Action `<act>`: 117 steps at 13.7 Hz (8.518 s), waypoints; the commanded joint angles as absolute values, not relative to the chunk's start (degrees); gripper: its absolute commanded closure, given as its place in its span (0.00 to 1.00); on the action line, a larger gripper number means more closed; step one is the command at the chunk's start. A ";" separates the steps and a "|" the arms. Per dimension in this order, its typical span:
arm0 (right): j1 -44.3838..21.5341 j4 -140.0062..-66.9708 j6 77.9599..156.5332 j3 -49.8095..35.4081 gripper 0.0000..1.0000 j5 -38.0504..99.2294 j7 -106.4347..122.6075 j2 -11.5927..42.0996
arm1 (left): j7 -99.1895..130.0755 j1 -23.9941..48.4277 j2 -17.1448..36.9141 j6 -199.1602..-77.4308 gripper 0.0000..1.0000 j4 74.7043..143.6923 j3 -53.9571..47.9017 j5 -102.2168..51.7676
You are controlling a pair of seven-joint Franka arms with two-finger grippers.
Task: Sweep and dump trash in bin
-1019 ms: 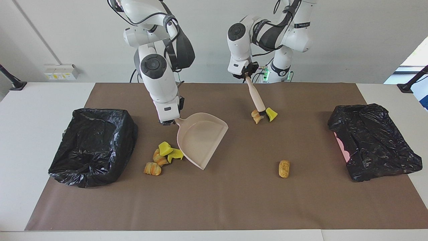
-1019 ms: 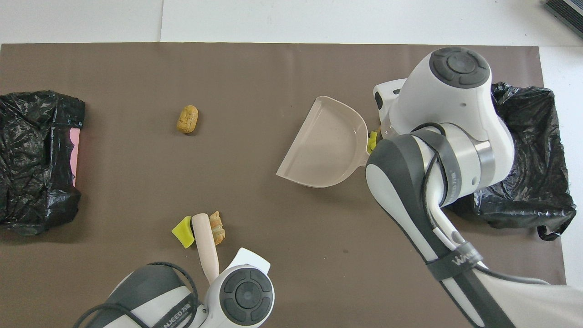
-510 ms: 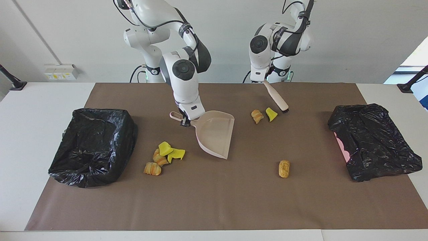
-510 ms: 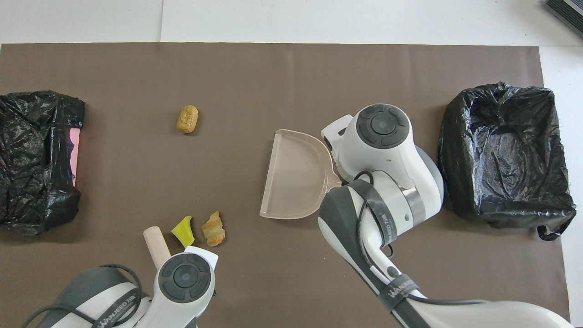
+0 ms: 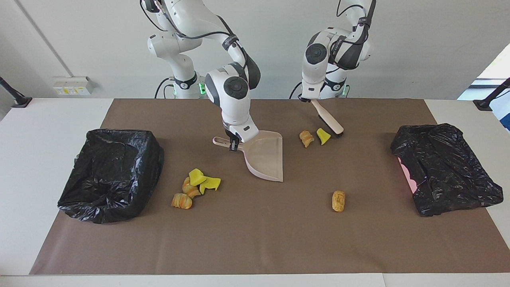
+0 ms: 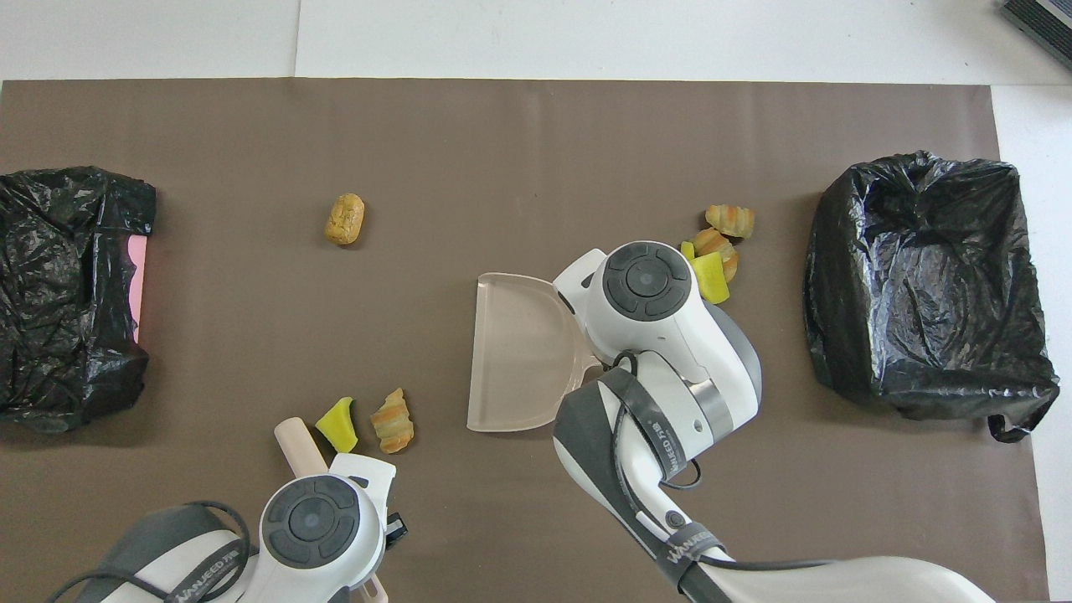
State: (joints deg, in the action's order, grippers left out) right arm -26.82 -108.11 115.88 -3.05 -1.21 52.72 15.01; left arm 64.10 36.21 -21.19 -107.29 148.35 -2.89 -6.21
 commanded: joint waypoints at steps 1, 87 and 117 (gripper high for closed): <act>-28.47 -108.63 118.73 -3.16 1.00 -1.76 48.88 16.25 | 65.82 36.73 -20.22 -113.09 1.00 149.85 -3.52 -9.84; 6.04 -93.96 91.58 -2.37 1.00 -4.12 73.27 6.50 | 52.80 53.86 -15.11 -126.46 1.00 147.91 -4.66 -7.65; 5.02 -103.98 92.04 -3.51 1.00 -55.29 90.13 -4.99 | 0.21 15.58 -3.87 -84.67 0.00 89.50 -3.16 -0.18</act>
State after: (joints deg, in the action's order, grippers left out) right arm 6.92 -103.38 95.43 -3.18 -55.12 94.24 -1.85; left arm 5.34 19.60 -4.20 -90.52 94.87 -2.74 -1.21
